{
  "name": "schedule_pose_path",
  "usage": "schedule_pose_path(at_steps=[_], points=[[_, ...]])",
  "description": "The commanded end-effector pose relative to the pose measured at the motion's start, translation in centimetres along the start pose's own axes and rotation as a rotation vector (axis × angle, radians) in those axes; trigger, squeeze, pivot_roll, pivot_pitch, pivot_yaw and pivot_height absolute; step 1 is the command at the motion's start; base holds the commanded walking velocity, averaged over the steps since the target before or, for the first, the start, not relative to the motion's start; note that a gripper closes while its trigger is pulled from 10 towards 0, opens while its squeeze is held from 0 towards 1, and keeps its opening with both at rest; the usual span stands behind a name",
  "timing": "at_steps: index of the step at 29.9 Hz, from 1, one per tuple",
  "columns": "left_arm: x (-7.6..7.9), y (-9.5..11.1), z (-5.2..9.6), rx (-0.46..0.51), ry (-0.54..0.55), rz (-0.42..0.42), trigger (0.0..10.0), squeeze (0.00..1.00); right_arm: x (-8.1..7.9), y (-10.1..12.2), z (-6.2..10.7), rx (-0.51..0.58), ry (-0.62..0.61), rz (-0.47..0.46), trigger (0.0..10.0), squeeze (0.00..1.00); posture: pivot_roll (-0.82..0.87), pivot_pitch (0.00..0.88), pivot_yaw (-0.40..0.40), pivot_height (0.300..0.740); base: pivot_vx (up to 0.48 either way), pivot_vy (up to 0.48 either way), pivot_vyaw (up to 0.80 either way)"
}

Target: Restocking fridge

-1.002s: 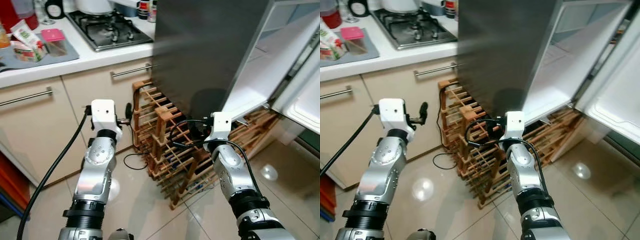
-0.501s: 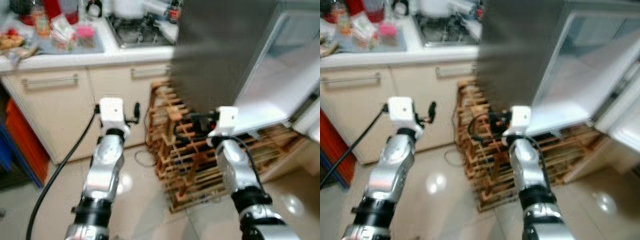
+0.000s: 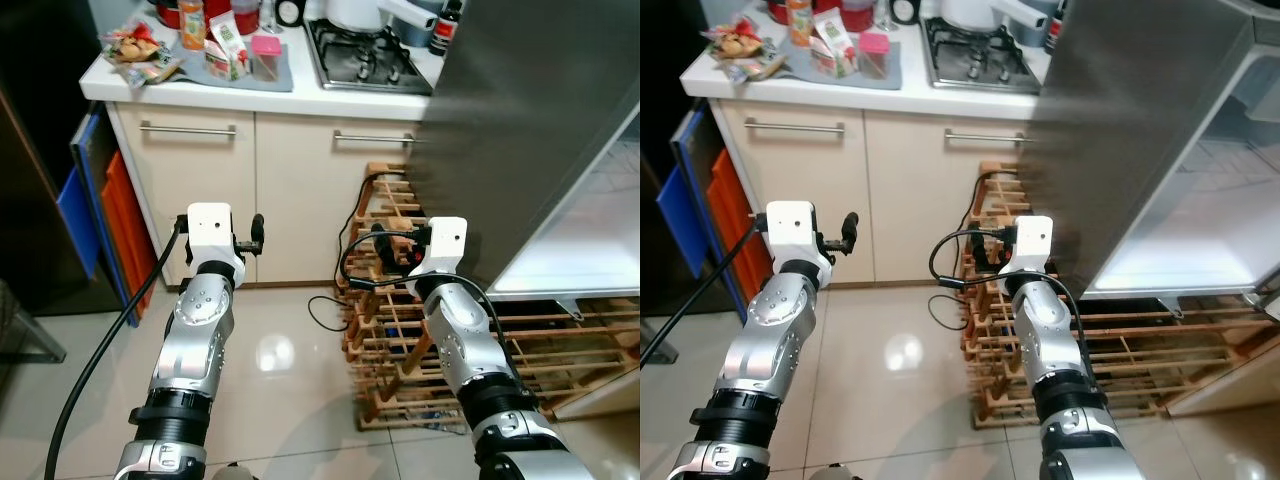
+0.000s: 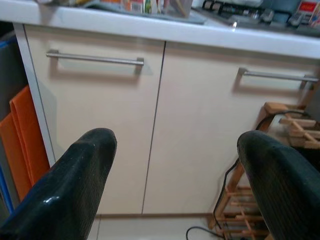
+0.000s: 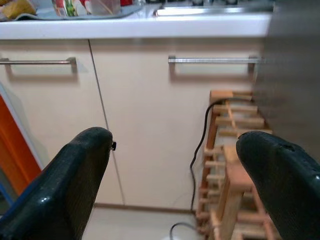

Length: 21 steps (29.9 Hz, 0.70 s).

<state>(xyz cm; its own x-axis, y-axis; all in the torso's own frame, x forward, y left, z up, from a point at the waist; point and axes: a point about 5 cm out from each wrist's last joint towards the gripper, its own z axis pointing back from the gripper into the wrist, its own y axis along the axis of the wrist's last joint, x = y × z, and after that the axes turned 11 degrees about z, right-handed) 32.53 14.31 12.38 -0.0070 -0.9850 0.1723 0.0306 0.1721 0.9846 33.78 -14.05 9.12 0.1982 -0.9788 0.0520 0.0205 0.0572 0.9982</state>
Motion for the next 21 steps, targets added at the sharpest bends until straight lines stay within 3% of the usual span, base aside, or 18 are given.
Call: schedule_pose_path(at_steps=[1,5,21], points=[[1.2,1.0,-0.3,0.039,-0.053,-0.017,10.0,0.0,0.7,0.6,0.1,0.026,-0.031,0.021,10.0,0.08,0.02,0.0,-0.123,0.74,0.0,0.0,0.62],[1.2,1.7,-0.3,0.062,-0.057,-0.009,10.0,0.0,1.3,0.4,0.4,0.021,-0.056,0.031,10.0,0.07,0.01,0.0,-0.121,0.74,0.187,0.0,0.59],[0.6,3.0,-0.9,0.063,-0.051,-0.056,10.0,0.0,1.4,-0.1,0.4,0.012,-0.134,-0.007,10.0,0.04,0.03,0.0,-0.069,0.74,0.47,0.0,0.0]])
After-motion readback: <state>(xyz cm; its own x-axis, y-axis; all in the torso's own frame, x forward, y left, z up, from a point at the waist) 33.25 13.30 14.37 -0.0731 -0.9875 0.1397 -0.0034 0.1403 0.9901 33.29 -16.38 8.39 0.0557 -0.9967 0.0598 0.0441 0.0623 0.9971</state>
